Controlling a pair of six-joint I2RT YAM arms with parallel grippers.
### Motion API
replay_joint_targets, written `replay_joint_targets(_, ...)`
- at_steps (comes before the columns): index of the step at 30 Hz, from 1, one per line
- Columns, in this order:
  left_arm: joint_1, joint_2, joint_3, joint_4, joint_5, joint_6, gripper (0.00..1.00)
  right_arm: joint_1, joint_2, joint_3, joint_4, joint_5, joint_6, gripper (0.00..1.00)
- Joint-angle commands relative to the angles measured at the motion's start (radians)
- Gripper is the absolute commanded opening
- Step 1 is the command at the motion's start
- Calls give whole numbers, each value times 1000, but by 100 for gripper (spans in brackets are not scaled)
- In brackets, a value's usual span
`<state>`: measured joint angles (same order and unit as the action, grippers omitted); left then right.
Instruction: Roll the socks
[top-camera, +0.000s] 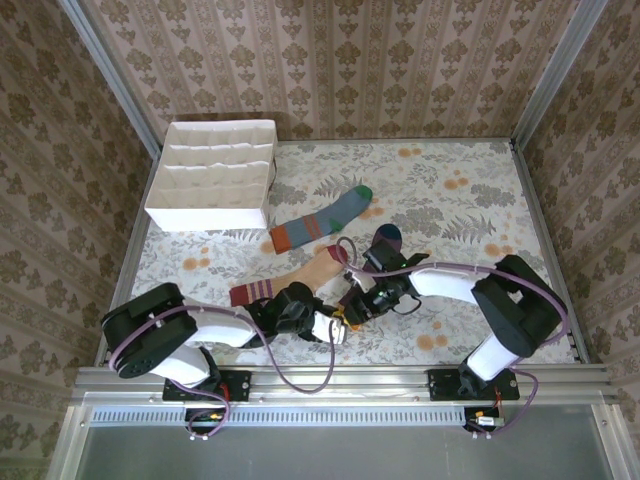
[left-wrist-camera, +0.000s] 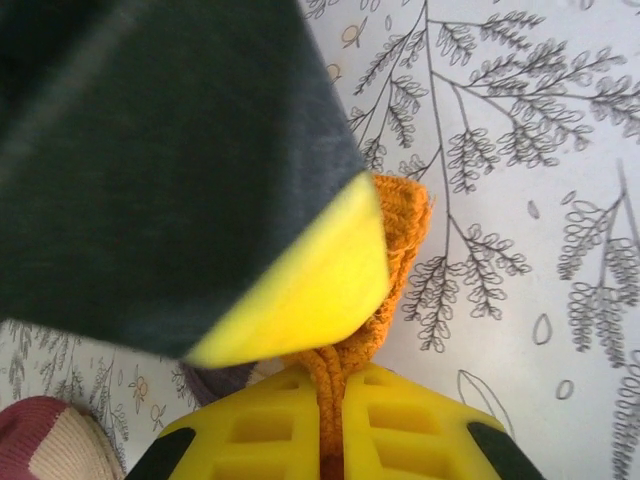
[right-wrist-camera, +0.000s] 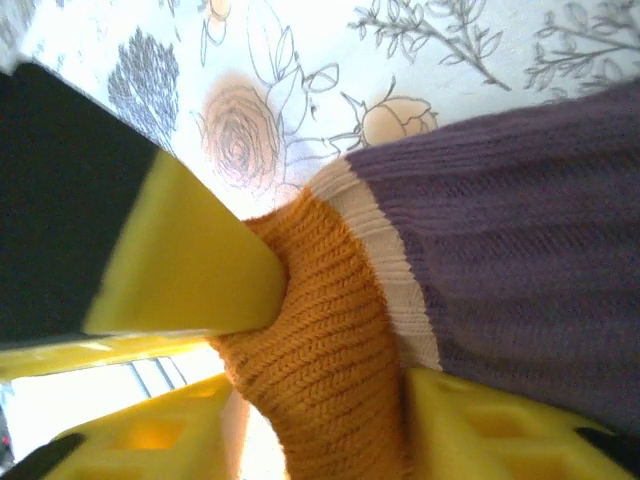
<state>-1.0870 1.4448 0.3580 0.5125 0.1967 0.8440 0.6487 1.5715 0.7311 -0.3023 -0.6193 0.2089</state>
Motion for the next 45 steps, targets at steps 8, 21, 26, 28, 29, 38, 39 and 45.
replay_joint_targets(8,19,-28,160,-358,191,-266,0,-5,-468,-263,277,259,281,61)
replay_joint_targets(21,159,152,385,-583,440,-495,0,54,-420,-357,405,281,340,66)
replay_joint_targets(26,189,169,395,-582,488,-526,0,81,-422,-358,384,331,341,64)
replay_joint_targets(28,201,180,398,-576,503,-536,0,88,-426,-360,373,351,339,64)
replay_joint_targets(29,206,185,400,-573,508,-543,0,91,-427,-360,369,357,338,64)
replay_joint_targets(38,245,266,444,-568,576,-624,0,118,-396,-365,381,375,332,67)
replay_joint_targets(39,247,274,448,-571,580,-629,0,122,-389,-362,381,375,329,67)
replay_joint_targets(45,252,322,486,-606,602,-639,0,134,-336,-347,380,388,332,63)
